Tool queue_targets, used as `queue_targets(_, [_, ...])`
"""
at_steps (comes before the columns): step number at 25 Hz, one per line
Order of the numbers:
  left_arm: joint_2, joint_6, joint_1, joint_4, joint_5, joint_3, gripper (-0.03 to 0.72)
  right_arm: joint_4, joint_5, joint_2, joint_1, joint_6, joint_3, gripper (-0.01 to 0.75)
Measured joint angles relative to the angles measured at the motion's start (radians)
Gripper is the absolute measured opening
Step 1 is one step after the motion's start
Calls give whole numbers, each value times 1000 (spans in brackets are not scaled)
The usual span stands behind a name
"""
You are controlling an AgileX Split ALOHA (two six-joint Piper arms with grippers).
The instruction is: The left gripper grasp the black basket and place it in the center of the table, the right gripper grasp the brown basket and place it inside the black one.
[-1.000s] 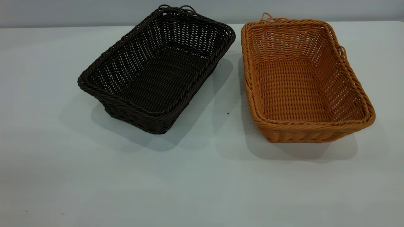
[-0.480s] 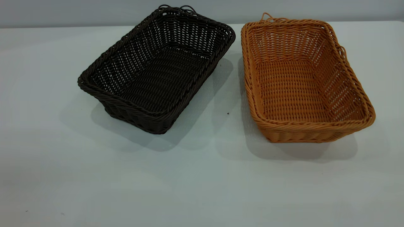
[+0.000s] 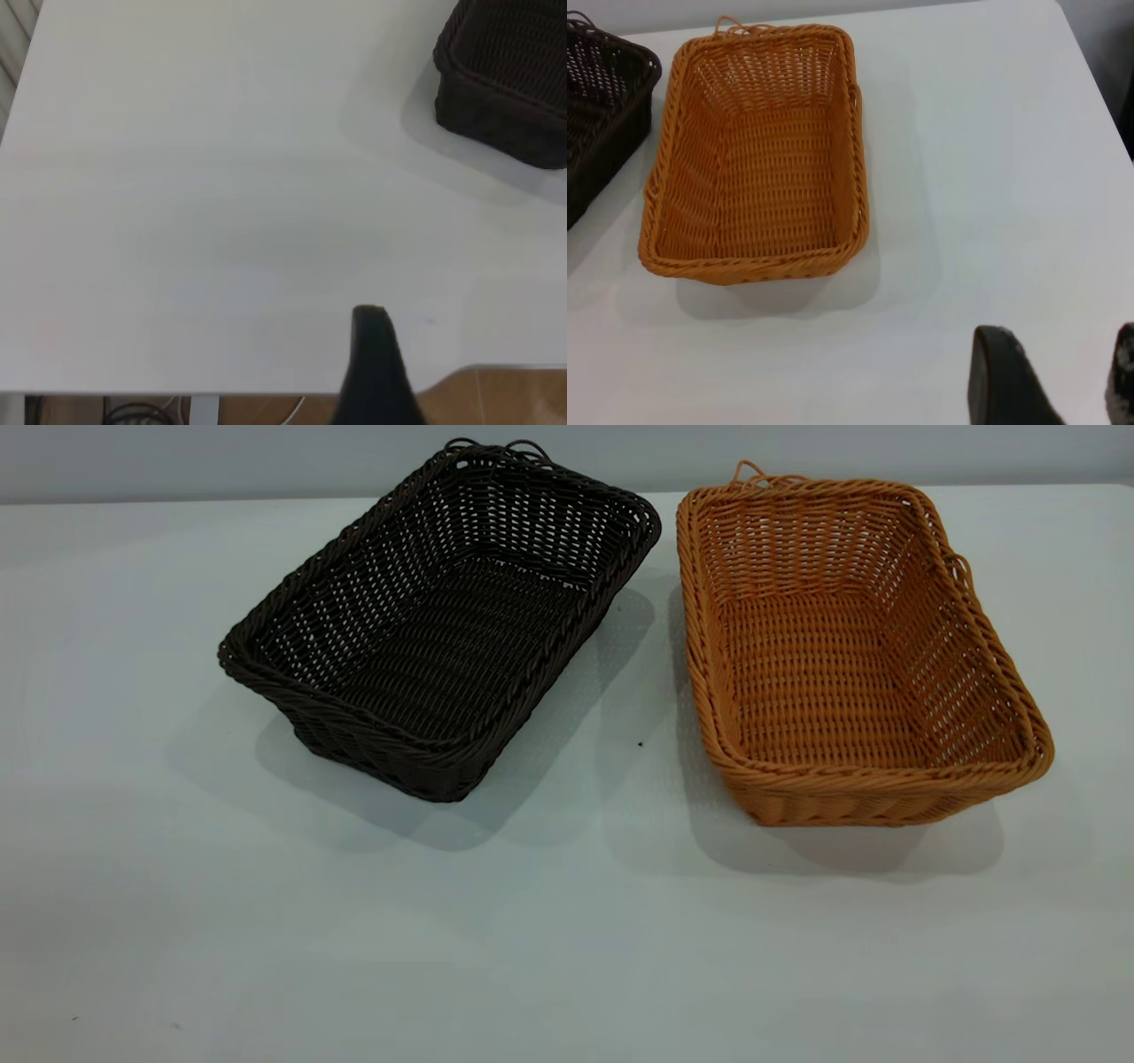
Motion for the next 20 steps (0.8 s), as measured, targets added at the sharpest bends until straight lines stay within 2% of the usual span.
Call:
queue_targets(4, [177,0,0,5,-80,-83,475,29,-26,0,0,53,-8,286])
queue_targets(6, [291,0,0,10,-127,-133,475,36,-49,0,0,66,-25,355])
queue_targets(8, [421,4,0,8,-190,-172,475,38,-83,21,0,71,-43,458])
queue_targets(11, [611,41,0,8,-330,-212,475,38,-129,104,0,78,-59,605])
queue_targets(13, [737,78,0,9,-426,-244,475,38,-155,175,0,89,-61,665])
queue_targets(16, [936,127,0,9,-512,-307,475,38,-210,293,0,102,-61,682])
queue_targets(20, [1161,142,-1,9,-618,-394,475,38,-275,435,0,104,-61,659])
